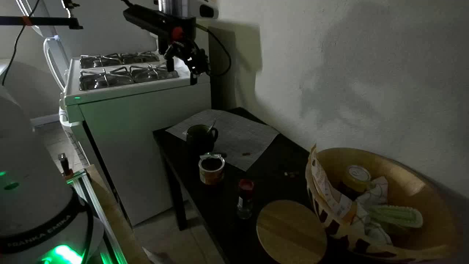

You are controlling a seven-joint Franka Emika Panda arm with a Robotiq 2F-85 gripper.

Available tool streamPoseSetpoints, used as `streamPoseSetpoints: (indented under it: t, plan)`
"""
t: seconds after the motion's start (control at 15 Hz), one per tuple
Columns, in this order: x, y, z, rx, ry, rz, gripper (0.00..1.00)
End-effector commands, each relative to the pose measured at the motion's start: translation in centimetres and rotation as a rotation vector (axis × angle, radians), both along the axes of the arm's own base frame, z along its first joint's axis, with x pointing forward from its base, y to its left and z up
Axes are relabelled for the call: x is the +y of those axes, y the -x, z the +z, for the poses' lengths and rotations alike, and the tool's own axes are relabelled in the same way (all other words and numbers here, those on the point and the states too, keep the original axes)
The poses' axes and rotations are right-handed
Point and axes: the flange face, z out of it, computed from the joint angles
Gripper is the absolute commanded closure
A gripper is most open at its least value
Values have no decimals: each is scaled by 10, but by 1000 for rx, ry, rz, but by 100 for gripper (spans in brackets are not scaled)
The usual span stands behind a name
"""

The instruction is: Remove the white packet from the bowl.

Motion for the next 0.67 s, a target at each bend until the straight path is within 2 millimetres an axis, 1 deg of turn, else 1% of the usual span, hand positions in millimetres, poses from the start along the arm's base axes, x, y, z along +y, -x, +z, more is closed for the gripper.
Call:
streamPoseSetpoints:
  t: [0.0, 0.33, 0.4, 0.6]
  plan:
    - [0, 0, 1, 1, 0, 0, 0]
    - [0, 0, 0, 1, 0, 0, 0]
    - [-3, -3, -2, 2, 4, -6, 0]
    - [-26, -19, -17, 24, -13, -15, 0]
